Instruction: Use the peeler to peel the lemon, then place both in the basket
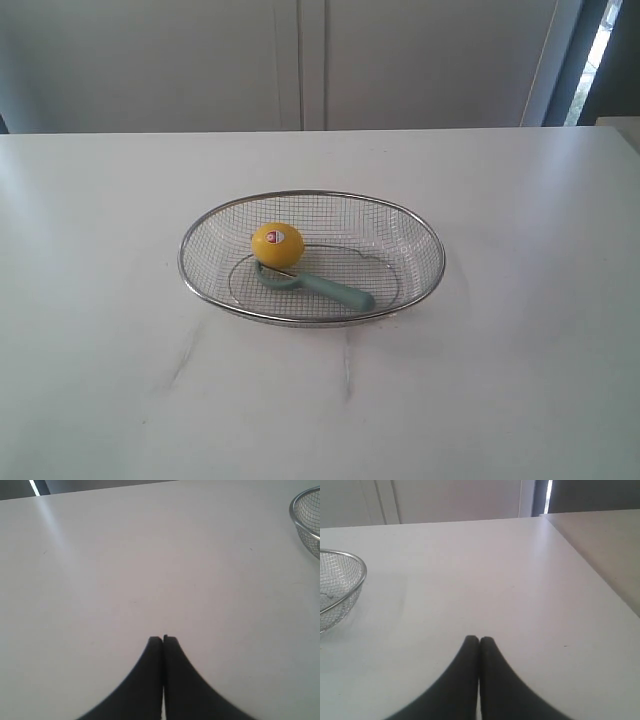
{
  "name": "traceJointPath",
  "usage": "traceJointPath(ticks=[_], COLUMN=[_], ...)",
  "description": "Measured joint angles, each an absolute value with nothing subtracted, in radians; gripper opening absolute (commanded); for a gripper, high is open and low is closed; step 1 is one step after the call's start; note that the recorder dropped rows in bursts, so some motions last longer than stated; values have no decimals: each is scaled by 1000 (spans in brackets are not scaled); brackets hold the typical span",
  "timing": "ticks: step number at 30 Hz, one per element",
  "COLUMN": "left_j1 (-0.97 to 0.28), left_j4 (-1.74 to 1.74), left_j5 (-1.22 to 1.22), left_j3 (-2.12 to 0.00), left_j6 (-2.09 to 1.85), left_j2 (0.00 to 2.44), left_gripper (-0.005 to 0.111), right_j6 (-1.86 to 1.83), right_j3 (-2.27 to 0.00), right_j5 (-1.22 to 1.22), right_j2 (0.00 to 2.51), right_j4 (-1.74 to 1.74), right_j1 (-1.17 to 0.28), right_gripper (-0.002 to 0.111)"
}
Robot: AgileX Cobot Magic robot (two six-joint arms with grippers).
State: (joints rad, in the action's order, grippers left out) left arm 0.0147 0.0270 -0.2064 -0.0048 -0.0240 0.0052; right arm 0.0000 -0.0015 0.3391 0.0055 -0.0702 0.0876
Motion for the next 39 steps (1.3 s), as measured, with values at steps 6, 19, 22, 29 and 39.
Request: traceJointPath(ticks=[6, 19, 22, 29, 39], left_j1=[15, 15, 15, 15, 15], left_j4=[27, 27, 27, 27, 27], left_j5=[-206, -206, -206, -206, -206], left_j3=[-5, -5, -5, -5, -5], left_j6=[-24, -24, -24, -24, -24], left_j2=[5, 5, 5, 5, 5], left_gripper=[0, 0, 0, 0, 0], right_j6=[23, 23, 23, 25, 25], right_j3=[-2, -2, -2, -2, -2], right_j5=[339, 339, 339, 341, 341], right_j2=[5, 5, 5, 5, 5], right_j4=[-70, -70, -70, -70, -70], right_j1=[88, 88, 86, -4, -24], right_gripper=[0, 0, 0, 0, 0])
